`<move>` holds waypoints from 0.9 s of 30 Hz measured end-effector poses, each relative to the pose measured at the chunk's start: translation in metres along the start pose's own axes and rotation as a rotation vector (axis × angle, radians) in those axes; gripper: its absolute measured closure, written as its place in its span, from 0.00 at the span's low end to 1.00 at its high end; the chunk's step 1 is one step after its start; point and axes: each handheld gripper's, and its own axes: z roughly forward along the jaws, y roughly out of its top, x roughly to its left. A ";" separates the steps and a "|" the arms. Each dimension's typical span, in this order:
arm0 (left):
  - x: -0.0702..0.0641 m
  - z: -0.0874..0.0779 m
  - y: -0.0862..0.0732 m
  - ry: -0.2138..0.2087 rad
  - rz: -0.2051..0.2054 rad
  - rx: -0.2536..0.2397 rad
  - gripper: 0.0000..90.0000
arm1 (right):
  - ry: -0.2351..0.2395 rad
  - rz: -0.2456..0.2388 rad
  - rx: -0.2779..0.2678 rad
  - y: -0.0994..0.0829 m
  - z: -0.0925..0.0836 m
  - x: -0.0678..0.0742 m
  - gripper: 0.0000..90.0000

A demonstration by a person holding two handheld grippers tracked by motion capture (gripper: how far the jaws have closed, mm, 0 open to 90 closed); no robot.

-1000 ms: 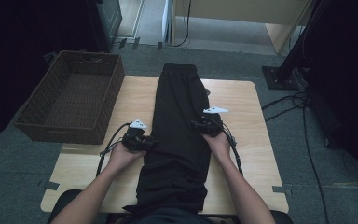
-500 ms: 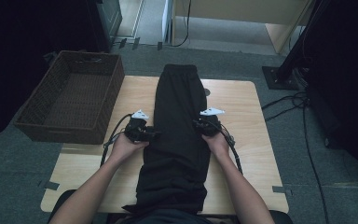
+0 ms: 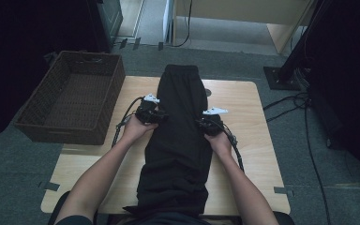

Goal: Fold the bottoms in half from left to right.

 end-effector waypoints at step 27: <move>-0.032 -0.010 -0.047 -0.070 0.035 0.071 0.95 | 0.091 0.004 0.032 -0.024 -0.031 0.009 0.96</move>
